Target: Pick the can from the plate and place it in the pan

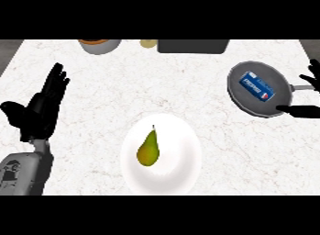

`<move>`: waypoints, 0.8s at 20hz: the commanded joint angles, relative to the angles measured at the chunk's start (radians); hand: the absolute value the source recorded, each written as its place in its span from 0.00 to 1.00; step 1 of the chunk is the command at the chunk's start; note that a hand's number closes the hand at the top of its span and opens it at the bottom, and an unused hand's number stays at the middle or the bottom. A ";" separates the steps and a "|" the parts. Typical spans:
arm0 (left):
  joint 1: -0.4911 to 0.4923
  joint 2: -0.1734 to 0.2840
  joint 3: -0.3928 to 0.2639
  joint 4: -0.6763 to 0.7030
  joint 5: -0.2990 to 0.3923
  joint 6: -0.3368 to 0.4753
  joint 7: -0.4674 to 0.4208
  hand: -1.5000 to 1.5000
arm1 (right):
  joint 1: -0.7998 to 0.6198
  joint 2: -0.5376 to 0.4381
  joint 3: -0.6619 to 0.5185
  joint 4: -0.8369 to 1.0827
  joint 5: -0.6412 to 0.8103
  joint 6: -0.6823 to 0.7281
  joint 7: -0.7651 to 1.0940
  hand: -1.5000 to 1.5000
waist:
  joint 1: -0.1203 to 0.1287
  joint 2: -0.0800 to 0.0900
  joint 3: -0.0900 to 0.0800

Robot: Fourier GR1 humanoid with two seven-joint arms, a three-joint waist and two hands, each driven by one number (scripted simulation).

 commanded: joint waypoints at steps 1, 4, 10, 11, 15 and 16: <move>0.032 -0.003 -0.005 -0.070 0.001 0.009 0.045 0.50 | 0.066 -0.081 -0.038 0.020 -0.060 0.218 -0.067 0.00 | -0.006 -0.006 0.000; 0.023 0.020 0.016 -0.065 0.013 -0.003 0.070 0.50 | 0.168 -0.082 -0.024 -0.039 -0.079 0.335 -0.155 0.00 | -0.031 -0.015 -0.003; 0.008 0.015 0.019 -0.029 0.009 -0.001 0.057 0.50 | 0.321 -0.195 -0.039 -0.176 -0.152 0.507 -0.162 0.00 | -0.047 -0.018 -0.004; 0.011 0.024 0.032 -0.027 0.017 -0.011 0.032 0.50 | 0.333 -0.192 -0.036 -0.217 -0.167 0.514 -0.136 0.00 | -0.044 -0.017 -0.005; 0.051 0.043 0.055 -0.008 0.041 -0.049 -0.007 0.50 | 0.448 -0.159 -0.029 -0.370 -0.225 0.536 -0.075 0.00 | -0.046 -0.018 -0.006; 0.051 0.046 0.044 -0.065 0.033 -0.040 0.037 0.50 | 0.486 -0.160 -0.029 -0.378 -0.234 0.545 -0.090 0.00 | -0.037 -0.016 -0.004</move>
